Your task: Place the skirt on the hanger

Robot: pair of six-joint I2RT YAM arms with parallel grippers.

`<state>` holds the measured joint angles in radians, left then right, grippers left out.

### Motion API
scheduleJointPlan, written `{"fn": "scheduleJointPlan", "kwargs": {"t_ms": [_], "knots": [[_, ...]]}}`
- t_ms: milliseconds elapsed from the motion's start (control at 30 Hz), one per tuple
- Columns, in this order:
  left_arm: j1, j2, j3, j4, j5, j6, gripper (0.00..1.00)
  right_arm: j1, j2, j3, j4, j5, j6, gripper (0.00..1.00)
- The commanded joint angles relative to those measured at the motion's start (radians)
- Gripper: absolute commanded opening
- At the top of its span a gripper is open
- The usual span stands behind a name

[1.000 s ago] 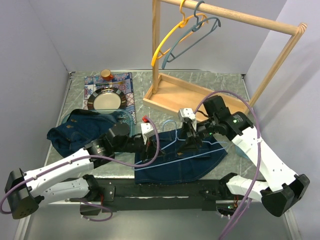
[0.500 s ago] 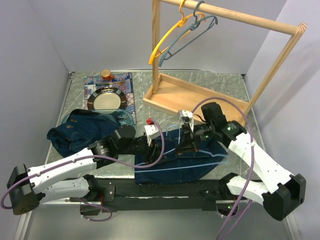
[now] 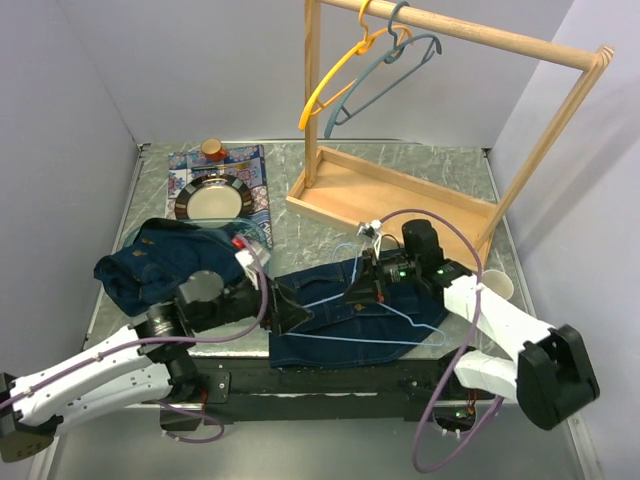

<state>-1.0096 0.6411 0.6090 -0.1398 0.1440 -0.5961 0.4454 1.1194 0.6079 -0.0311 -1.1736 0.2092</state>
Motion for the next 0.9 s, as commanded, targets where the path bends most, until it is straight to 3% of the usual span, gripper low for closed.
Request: {"fn": "scheduleJointPlan", "kwargs": {"t_ms": [0,133,433,867], "knots": [[-0.037,0.029,-0.083,0.038,-0.041,-0.169,0.80,0.006,0.077,0.007,0.126,0.054,0.032,0.00],[-0.078,0.087,-0.109,0.066,-0.116,-0.228,0.71,0.033,0.155,0.015,0.102,0.066,-0.013,0.00],[-0.119,0.218,-0.190,0.095,-0.294,-0.396,0.65,0.042,0.249,0.016,0.070,0.112,-0.099,0.00],[-0.144,0.414,-0.241,0.215,-0.426,-0.453,0.67,0.036,0.293,0.044,0.037,0.077,-0.126,0.00]]}}
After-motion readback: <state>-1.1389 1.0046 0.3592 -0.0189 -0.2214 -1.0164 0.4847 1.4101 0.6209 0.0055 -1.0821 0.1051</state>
